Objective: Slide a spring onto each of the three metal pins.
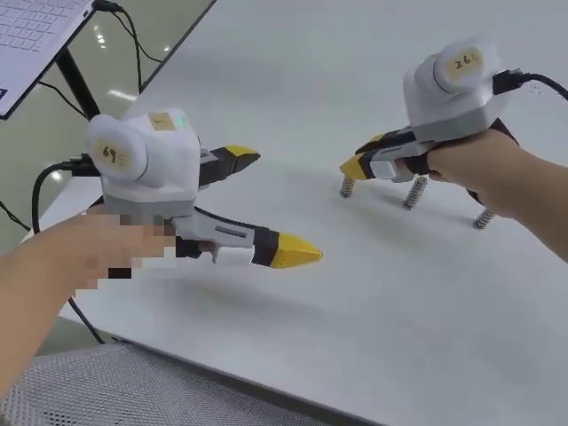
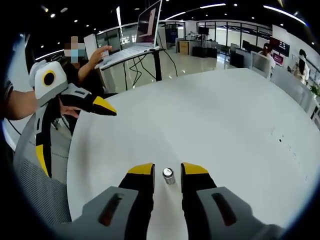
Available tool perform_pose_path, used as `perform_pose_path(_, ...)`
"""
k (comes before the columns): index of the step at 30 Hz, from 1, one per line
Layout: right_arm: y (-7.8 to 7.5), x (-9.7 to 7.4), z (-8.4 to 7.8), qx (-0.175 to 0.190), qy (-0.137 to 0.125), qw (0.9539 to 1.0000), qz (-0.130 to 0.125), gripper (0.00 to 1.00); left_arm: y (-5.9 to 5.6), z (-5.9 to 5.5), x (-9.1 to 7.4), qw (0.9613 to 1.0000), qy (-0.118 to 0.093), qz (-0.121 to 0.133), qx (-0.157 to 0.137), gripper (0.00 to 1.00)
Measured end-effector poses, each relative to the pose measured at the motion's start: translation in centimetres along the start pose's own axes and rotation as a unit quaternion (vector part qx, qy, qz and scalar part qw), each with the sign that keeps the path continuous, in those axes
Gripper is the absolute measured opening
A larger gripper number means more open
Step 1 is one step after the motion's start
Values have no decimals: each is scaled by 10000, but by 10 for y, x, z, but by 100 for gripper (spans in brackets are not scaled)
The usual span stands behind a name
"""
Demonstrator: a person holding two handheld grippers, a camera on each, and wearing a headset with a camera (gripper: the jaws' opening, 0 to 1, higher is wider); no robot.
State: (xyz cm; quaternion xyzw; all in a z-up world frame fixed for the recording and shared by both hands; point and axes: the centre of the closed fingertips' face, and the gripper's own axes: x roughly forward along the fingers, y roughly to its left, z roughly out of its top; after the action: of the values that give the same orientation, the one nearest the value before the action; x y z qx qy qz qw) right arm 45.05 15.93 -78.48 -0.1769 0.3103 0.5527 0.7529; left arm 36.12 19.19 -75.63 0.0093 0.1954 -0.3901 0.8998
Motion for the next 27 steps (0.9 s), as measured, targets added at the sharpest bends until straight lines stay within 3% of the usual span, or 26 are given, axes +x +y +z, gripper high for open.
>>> perform_pose_path(12, 2, -38, -6, 75, -406, 9990, -157, 28, -7, 15, 11, 9999, -63, -98, -17, 98)
perform_pose_path(21, 5, -69, -17, 77, -735, 9968, -306, 43, -14, 24, 21, 9998, -43, -205, 56, 98)
perform_pose_path(24, 4, -81, -23, 243, -893, 9949, -402, 53, -17, 27, 24, 9997, -48, -225, 71, 98)
perform_pose_path(27, 4, -91, -32, 278, -916, 9943, -479, 56, -20, 29, 27, 9997, -48, -244, 73, 98)
